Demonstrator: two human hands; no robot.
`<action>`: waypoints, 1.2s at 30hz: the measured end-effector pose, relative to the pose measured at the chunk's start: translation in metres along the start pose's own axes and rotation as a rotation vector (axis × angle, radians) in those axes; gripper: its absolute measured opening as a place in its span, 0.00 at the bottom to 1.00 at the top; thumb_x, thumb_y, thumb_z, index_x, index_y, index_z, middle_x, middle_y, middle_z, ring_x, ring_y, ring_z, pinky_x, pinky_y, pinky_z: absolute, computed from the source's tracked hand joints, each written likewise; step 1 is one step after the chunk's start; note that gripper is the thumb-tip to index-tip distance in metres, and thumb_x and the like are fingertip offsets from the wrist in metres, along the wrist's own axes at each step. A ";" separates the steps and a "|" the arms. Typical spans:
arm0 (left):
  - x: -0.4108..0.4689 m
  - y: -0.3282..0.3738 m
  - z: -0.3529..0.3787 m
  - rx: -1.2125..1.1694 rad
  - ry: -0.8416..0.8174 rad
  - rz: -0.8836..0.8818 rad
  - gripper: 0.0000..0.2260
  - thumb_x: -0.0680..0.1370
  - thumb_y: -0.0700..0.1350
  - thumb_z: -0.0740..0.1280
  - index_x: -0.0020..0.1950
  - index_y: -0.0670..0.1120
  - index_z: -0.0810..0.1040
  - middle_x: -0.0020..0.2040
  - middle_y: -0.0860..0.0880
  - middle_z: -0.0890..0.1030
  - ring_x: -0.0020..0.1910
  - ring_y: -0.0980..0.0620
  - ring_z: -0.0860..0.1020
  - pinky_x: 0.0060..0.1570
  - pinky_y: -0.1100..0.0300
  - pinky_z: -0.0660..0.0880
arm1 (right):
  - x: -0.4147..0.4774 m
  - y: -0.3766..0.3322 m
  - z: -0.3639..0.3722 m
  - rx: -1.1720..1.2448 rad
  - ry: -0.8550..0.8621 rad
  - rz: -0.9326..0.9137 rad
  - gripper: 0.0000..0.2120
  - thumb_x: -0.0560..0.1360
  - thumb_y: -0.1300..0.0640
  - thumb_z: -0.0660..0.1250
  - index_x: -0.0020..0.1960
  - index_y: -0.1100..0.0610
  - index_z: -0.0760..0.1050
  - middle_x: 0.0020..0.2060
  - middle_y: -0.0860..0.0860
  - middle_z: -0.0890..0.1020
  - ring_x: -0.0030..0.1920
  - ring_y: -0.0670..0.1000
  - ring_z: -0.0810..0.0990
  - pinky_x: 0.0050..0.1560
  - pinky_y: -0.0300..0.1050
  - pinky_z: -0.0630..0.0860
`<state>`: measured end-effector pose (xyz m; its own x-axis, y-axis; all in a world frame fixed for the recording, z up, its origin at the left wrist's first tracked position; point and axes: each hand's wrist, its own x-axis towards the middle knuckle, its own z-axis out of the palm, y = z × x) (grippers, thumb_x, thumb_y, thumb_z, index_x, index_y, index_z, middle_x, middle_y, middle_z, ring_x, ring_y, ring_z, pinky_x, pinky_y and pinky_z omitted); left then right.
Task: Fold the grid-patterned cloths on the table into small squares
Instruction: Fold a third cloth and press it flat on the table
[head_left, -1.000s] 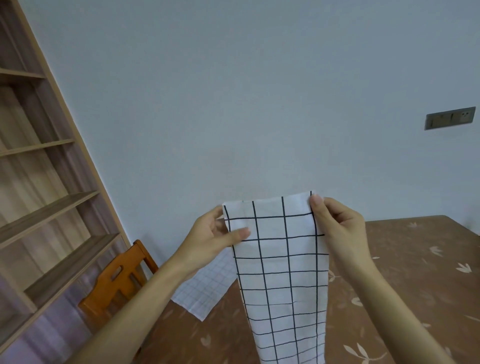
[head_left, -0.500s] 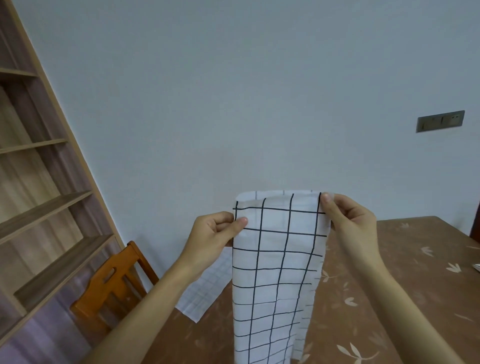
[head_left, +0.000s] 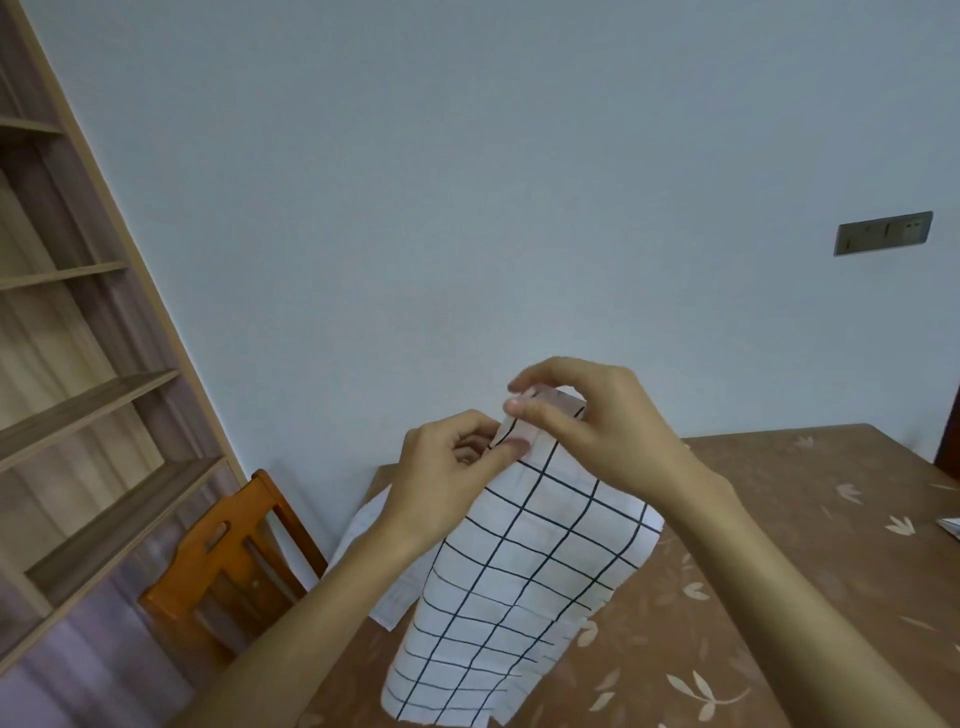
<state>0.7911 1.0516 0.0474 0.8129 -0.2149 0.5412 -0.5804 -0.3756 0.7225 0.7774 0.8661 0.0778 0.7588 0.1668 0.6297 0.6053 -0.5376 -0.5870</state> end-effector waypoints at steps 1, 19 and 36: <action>-0.001 0.000 0.001 -0.004 0.009 -0.009 0.08 0.74 0.46 0.76 0.39 0.47 0.81 0.29 0.58 0.76 0.30 0.58 0.73 0.35 0.62 0.72 | 0.003 0.000 0.002 0.033 0.015 -0.001 0.08 0.76 0.48 0.71 0.51 0.51 0.83 0.46 0.44 0.86 0.51 0.42 0.82 0.56 0.46 0.77; -0.005 -0.020 -0.009 -0.134 -0.054 -0.104 0.28 0.71 0.57 0.77 0.43 0.32 0.73 0.36 0.34 0.74 0.36 0.47 0.71 0.39 0.53 0.70 | 0.009 -0.001 0.007 -0.017 0.032 0.011 0.18 0.71 0.40 0.73 0.56 0.48 0.80 0.44 0.45 0.84 0.49 0.43 0.80 0.52 0.40 0.76; 0.001 -0.024 -0.019 -0.303 0.074 -0.226 0.19 0.70 0.48 0.75 0.54 0.35 0.81 0.51 0.40 0.86 0.54 0.39 0.84 0.58 0.46 0.81 | -0.036 0.043 -0.014 0.456 0.263 0.393 0.14 0.79 0.50 0.67 0.42 0.58 0.82 0.35 0.54 0.79 0.37 0.46 0.73 0.40 0.42 0.69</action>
<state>0.8049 1.0772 0.0384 0.9227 -0.0875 0.3754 -0.3839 -0.1203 0.9155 0.7732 0.8258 0.0372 0.8951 -0.2094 0.3936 0.3801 -0.1030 -0.9192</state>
